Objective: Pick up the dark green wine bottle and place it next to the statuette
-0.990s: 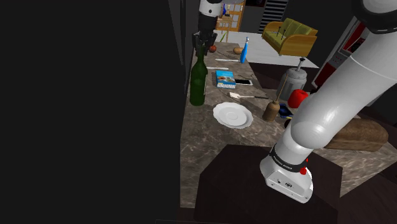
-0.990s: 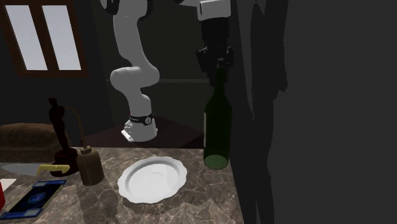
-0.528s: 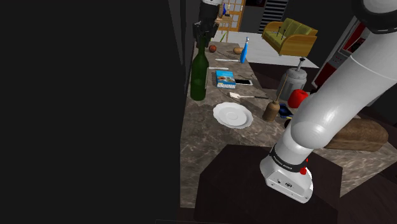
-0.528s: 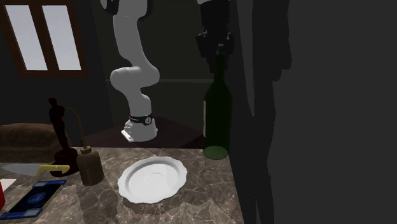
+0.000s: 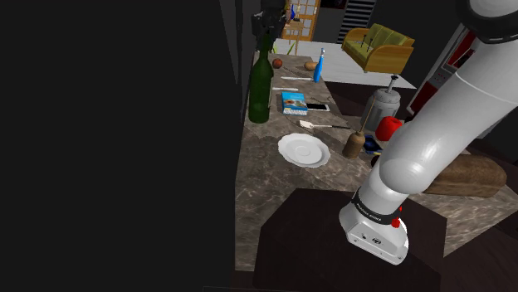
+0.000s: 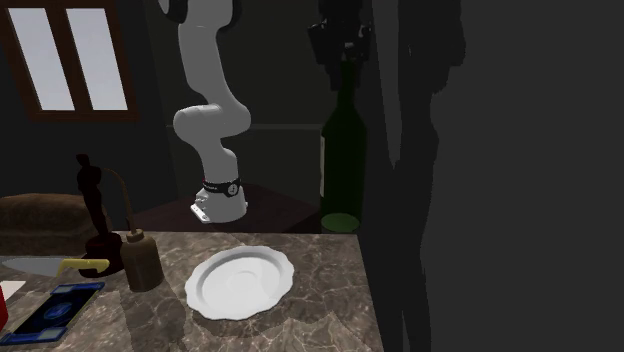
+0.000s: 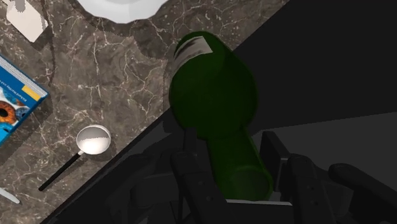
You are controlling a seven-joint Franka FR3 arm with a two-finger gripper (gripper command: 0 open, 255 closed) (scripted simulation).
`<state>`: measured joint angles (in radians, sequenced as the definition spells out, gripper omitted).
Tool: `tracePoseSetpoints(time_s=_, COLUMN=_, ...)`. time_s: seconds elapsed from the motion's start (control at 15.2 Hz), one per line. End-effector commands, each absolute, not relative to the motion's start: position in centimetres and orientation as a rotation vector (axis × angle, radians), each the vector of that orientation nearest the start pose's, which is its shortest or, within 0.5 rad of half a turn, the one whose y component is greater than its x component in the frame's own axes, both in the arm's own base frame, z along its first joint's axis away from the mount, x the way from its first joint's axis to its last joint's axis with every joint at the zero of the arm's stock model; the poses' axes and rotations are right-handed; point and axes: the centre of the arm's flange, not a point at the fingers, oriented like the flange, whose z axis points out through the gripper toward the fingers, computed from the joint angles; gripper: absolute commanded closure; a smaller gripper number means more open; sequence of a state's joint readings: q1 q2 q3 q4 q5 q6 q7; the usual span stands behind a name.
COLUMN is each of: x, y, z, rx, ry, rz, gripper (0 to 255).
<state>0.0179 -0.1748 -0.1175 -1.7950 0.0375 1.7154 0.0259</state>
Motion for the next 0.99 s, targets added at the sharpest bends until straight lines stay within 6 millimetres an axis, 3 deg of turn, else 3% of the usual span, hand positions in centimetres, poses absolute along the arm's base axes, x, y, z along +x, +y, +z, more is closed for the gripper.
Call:
tracePoseSetpoints(time_s=0.0, x=50.9, y=-5.4, z=63.4, rx=-3.077, ry=0.198, rz=-0.148, gripper=255)
tracePoseSetpoints(time_s=0.92, x=50.9, y=-5.4, z=70.8, rx=-3.077, ry=0.198, rz=-0.148, gripper=255)
